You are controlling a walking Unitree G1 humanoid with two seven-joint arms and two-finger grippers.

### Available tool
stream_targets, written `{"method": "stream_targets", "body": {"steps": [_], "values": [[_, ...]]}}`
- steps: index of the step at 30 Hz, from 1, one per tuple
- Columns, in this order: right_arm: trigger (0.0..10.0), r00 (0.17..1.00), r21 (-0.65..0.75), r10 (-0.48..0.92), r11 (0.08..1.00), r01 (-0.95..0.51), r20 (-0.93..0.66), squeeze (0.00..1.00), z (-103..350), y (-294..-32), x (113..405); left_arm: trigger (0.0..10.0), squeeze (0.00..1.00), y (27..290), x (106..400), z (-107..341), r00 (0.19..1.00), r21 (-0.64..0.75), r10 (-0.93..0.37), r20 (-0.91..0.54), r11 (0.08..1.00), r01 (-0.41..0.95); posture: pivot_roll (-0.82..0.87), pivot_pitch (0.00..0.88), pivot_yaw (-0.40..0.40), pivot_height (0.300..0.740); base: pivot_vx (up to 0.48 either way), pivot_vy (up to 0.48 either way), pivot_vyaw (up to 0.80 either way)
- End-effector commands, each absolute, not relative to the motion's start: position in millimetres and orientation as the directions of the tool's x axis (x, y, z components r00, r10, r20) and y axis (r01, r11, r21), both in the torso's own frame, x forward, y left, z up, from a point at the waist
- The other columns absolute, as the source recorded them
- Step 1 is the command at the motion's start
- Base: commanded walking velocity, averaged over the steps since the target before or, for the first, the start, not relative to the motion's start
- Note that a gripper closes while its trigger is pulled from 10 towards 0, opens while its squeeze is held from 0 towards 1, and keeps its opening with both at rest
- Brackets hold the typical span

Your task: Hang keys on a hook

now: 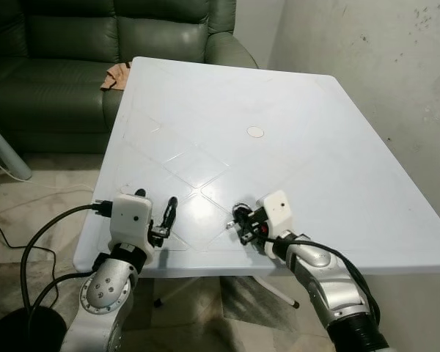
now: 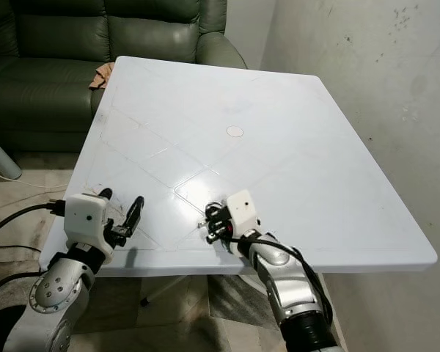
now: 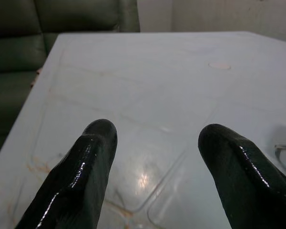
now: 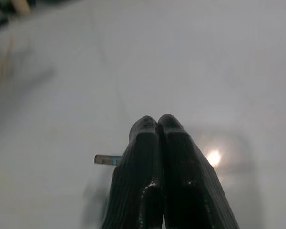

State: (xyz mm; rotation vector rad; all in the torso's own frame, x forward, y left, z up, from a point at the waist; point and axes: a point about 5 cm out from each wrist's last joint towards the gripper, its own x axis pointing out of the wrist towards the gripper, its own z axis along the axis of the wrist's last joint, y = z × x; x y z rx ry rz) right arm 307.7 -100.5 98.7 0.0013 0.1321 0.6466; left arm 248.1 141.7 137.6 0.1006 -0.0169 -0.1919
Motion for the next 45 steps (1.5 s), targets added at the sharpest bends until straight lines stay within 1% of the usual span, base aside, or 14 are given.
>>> {"method": "stream_targets", "body": {"steps": [1,4,6,7,9,10,16,18,21,22,24,25,31,45], "values": [[0.0,0.811,0.040,0.582,0.813,-0.581,-0.057,0.00,110,-105,314,10.0,0.00,141,250,138,0.981,0.102,-0.192,0.014,0.976,0.190,-0.04,0.035,-0.114,0.740,0.000,0.000,0.00],[0.0,0.839,0.021,0.541,0.840,-0.542,0.054,0.00,125,-110,321,10.0,0.00,143,254,139,0.984,0.096,-0.179,0.023,0.980,0.176,-0.04,0.023,-0.113,0.740,0.000,0.000,0.00],[0.5,0.876,0.072,0.477,0.874,-0.481,0.066,0.00,132,-117,330,10.0,0.00,147,259,139,0.989,0.107,-0.148,0.023,0.984,0.145,-0.04,0.015,-0.112,0.740,0.000,0.000,0.00],[1.4,0.884,0.089,0.462,0.880,-0.467,0.071,0.00,134,-119,333,10.0,0.00,149,261,139,0.991,0.113,-0.132,0.022,0.985,0.129,-0.04,0.015,-0.112,0.740,0.000,0.000,0.00],[1.4,0.887,0.099,0.456,0.881,-0.462,0.078,0.00,136,-120,334,10.0,0.00,151,263,139,0.993,0.118,-0.119,0.021,0.986,0.116,-0.04,0.015,-0.112,0.740,0.000,0.000,0.00],[0.6,0.889,0.092,0.444,0.886,-0.454,0.114,0.00,144,-121,338,10.0,0.00,160,271,144,0.997,0.096,-0.066,0.035,0.993,0.062,-0.04,0.000,-0.109,0.740,0.000,0.000,0.00],[0.7,0.879,0.107,0.424,0.885,-0.454,0.219,0.00,170,-124,347,10.0,0.00,185,295,166,0.993,-0.024,0.061,0.104,0.998,-0.058,-0.04,0.000,-0.107,0.740,0.000,0.000,0.00],[0.0,0.869,0.118,0.424,0.878,-0.463,0.257,0.00,178,-124,348,10.0,0.00,193,301,175,0.986,-0.030,0.082,0.145,0.996,-0.078,-0.04,0.000,-0.101,0.740,0.000,0.000,0.00],[4.2,0.841,0.112,0.429,0.867,-0.486,0.329,0.00,193,-123,347,10.0,0.00,204,311,191,0.969,-0.056,0.125,0.211,0.992,-0.116,-0.05,0.000,-0.098,0.740,0.000,0.000,0.00],[8.0,0.844,0.114,0.424,0.869,-0.481,0.330,0.00,194,-123,347,10.0,0.00,205,312,192,0.969,-0.059,0.129,0.213,0.991,-0.119,-0.05,0.000,-0.095,0.740,0.000,0.000,0.00],[8.0,0.847,0.118,0.417,0.872,-0.476,0.330,0.00,194,-124,348,10.0,0.00,206,313,192,0.968,-0.062,0.134,0.212,0.990,-0.123,-0.05,0.000,-0.094,0.740,0.000,0.000,0.00],[10.0,0.850,0.115,0.408,0.877,-0.466,0.333,0.00,195,-124,348,10.0,0.00,206,313,193,0.968,-0.055,0.119,0.222,0.993,-0.109,-0.06,0.000,-0.093,0.740,0.000,0.000,0.00],[10.0,0.903,0.074,0.351,0.923,-0.379,0.248,0.00,176,-129,349,10.0,0.00,203,307,177,0.980,-0.069,0.065,0.186,0.996,-0.053,-0.06,0.000,-0.087,0.740,0.000,0.000,0.00],[10.0,0.926,0.035,0.348,0.934,-0.357,0.148,0.00,161,-125,349,10.0,0.00,215,298,165,0.978,-0.097,0.154,0.143,0.985,-0.141,-0.06,0.000,-0.082,0.740,0.000,0.000,-0.33]]}}
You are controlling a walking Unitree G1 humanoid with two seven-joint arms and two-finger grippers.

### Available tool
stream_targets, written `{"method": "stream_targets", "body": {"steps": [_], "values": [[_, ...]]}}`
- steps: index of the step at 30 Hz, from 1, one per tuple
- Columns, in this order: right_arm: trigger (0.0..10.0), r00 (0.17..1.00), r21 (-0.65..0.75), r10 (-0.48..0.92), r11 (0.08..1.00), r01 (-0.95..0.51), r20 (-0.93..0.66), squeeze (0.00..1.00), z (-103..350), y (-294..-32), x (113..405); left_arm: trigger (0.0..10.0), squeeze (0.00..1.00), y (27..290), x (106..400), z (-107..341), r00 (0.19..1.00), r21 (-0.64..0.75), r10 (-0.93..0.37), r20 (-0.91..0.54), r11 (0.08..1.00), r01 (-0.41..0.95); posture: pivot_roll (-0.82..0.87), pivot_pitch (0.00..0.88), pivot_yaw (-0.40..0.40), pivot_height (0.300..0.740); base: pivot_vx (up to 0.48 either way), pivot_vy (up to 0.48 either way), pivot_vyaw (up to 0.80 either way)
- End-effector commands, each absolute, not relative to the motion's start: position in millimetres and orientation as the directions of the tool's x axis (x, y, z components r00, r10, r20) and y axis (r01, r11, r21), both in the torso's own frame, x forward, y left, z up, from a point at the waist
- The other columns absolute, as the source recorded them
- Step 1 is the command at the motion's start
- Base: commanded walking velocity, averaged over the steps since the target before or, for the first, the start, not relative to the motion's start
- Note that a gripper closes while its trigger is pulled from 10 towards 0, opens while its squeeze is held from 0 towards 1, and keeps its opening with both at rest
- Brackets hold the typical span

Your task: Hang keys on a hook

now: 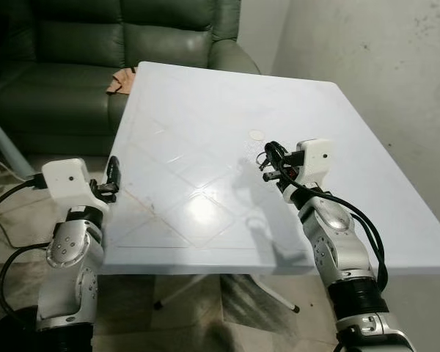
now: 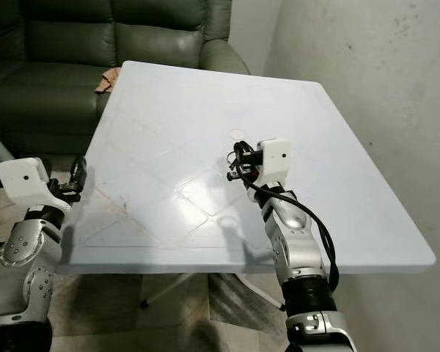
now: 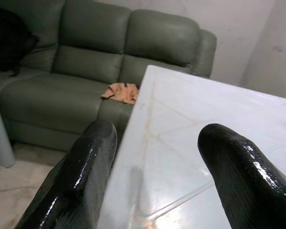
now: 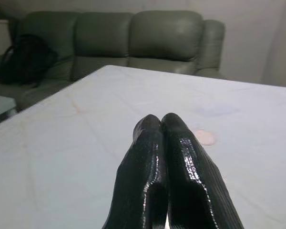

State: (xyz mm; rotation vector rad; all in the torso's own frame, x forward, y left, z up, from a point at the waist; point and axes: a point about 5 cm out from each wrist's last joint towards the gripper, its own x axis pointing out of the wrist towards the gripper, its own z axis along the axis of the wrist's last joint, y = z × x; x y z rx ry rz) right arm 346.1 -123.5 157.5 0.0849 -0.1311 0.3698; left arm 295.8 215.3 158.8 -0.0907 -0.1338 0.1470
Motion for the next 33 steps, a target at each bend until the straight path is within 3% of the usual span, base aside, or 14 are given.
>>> {"method": "stream_targets", "body": {"steps": [1,22,27,33], "values": [[10.0,0.926,0.028,0.346,0.935,-0.354,0.151,0.00,162,-123,350,10.0,0.00,216,300,168,0.977,-0.102,0.156,0.148,0.985,-0.142,-0.06,0.000,-0.082,0.740,0.000,0.000,-0.76],[10.0,0.920,-0.001,0.367,0.929,-0.371,0.137,0.00,156,-112,347,10.0,0.00,214,304,172,0.979,-0.097,0.123,0.163,0.989,-0.108,-0.05,0.000,-0.068,0.740,0.000,0.000,-0.75],[10.0,0.919,-0.006,0.371,0.928,-0.374,0.135,0.00,155,-111,347,10.0,0.00,214,304,170,0.978,-0.098,0.136,0.156,0.988,-0.122,-0.04,0.000,-0.069,0.740,0.000,0.454,-0.75],[10.0,0.919,-0.009,0.372,0.927,-0.374,0.128,0.00,154,-113,347,10.0,0.00,213,305,171,0.977,-0.097,0.149,0.153,0.986,-0.136,-0.04,0.000,-0.078,0.740,0.000,0.000,-0.75]]}}
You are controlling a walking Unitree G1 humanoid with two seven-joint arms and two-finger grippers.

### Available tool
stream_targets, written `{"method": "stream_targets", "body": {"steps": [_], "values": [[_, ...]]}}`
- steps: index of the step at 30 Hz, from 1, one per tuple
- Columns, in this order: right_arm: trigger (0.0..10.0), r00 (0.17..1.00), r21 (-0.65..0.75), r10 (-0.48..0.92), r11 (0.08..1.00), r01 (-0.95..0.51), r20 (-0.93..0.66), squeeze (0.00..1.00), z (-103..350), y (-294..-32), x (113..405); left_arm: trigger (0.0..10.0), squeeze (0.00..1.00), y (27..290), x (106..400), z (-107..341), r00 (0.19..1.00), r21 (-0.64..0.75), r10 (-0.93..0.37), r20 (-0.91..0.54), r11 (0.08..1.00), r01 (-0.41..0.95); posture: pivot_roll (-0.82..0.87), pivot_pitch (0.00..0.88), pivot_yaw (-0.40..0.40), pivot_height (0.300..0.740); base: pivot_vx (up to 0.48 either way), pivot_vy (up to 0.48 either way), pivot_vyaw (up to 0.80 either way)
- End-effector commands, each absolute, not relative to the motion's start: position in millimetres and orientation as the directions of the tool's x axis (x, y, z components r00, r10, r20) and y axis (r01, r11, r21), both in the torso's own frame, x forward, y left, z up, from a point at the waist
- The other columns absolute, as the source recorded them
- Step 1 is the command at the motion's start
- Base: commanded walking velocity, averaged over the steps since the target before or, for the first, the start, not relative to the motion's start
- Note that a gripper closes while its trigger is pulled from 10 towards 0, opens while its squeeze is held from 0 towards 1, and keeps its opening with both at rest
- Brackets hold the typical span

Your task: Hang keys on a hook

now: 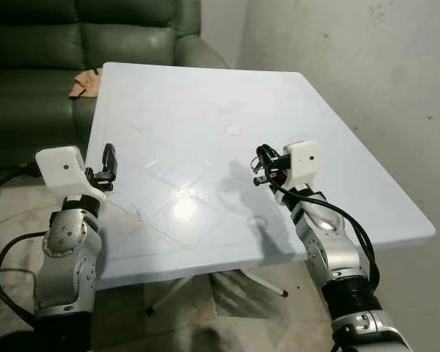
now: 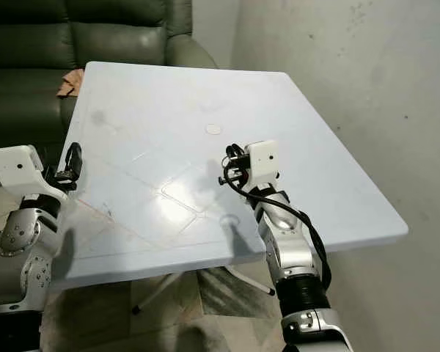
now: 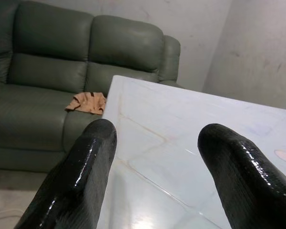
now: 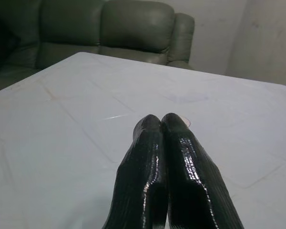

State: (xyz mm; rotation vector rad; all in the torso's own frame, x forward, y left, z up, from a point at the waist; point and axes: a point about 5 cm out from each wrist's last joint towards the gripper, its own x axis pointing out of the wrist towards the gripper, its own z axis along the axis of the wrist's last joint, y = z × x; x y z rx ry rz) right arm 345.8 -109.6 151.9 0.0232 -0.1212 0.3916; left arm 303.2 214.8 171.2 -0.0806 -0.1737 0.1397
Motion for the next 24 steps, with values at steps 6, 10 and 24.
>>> {"method": "stream_targets", "body": {"steps": [6,10,24], "values": [[10.0,0.919,-0.017,0.374,0.927,-0.375,0.122,0.00,152.7,-114.6,346.6,10.0,0.00,215.3,305.1,169.3,0.977,-0.107,0.163,0.139,0.983,-0.148,-0.04,0.000,-0.082,0.740,0.000,0.000,-0.75],[10.0,0.920,-0.018,0.373,0.927,-0.374,0.120,0.00,152.3,-116.4,346.5,10.0,0.00,215.7,305.0,169.9,0.977,-0.109,0.162,0.141,0.983,-0.148,-0.04,0.000,-0.086,0.740,0.000,0.000,-0.75],[10.0,0.926,-0.026,0.361,0.932,-0.361,0.105,0.00,148.9,-122.7,344.8,10.0,0.00,211.6,306.5,168.4,0.982,-0.068,0.132,0.132,0.990,-0.123,-0.05,0.000,-0.084,0.740,0.000,0.000,-0.75]]}}
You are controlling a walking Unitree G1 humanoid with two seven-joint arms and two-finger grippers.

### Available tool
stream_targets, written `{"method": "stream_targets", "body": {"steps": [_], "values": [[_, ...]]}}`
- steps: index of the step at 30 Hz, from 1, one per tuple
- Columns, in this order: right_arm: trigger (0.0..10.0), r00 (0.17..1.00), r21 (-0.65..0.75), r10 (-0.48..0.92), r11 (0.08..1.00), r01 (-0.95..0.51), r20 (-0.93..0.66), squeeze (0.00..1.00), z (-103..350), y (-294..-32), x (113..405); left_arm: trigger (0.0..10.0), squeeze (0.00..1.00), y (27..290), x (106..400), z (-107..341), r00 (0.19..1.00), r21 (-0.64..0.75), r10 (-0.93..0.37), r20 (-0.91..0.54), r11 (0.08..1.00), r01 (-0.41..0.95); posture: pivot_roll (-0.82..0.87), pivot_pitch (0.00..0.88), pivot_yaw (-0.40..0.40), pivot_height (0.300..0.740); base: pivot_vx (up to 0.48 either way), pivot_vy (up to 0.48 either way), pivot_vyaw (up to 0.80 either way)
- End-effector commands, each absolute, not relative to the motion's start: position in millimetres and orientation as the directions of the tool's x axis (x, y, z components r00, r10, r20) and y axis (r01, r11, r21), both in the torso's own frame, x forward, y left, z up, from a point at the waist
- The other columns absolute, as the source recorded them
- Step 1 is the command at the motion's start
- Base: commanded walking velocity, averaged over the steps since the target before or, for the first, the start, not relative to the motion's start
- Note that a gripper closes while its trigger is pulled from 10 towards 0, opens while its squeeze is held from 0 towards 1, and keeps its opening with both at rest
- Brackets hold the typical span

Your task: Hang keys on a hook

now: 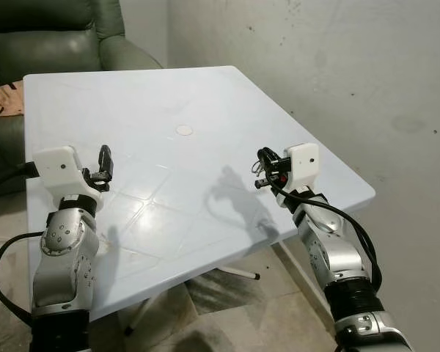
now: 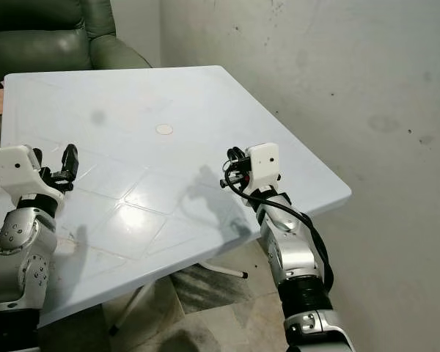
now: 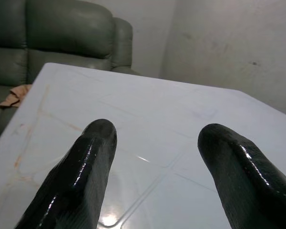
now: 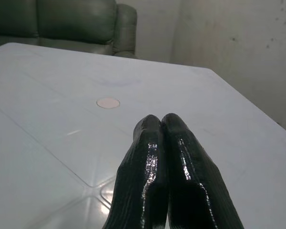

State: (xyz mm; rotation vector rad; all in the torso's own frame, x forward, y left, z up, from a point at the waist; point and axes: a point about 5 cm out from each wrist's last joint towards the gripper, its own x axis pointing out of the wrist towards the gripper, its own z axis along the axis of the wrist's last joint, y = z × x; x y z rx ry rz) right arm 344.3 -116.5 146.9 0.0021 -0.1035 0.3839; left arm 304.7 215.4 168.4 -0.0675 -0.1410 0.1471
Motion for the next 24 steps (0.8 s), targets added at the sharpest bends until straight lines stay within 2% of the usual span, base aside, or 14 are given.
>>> {"method": "stream_targets", "body": {"steps": [1,6,10,14,24], "values": [[10.0,0.927,-0.026,0.361,0.933,-0.360,0.103,0.00,148.4,-123.0,344.6,10.0,0.00,209.2,306.6,168.0,0.985,-0.034,0.108,0.133,0.994,-0.105,-0.05,0.000,-0.084,0.740,0.000,0.000,-0.74],[10.0,0.927,-0.029,0.360,0.933,-0.359,0.101,0.00,147.9,-123.9,344.3,10.0,0.00,205.8,306.2,169.4,0.985,-0.021,0.077,0.152,0.997,-0.075,-0.05,0.000,-0.085,0.740,0.000,0.000,-0.75],[10.0,0.928,-0.030,0.360,0.933,-0.359,0.099,0.00,147.6,-124.6,344.2,10.0,0.00,204.4,306.8,169.2,0.986,-0.043,0.077,0.151,0.997,-0.071,-0.05,0.000,-0.087,0.740,0.065,-0.430,-0.75],[10.0,0.928,-0.032,0.359,0.933,-0.357,0.098,0.00,147.4,-124.9,344.1,10.0,0.00,205.7,308.3,169.7,0.985,-0.086,0.087,0.149,0.994,-0.075,-0.05,0.000,-0.086,0.740,0.000,0.000,-0.74],[10.0,0.929,-0.028,0.358,0.934,-0.357,0.094,0.00,146.7,-124.9,343.9,10.0,0.00,207.4,307.9,169.1,0.982,-0.081,0.117,0.149,0.991,-0.106,-0.05,0.000,-0.086,0.740,0.000,0.000,-0.74]]}}
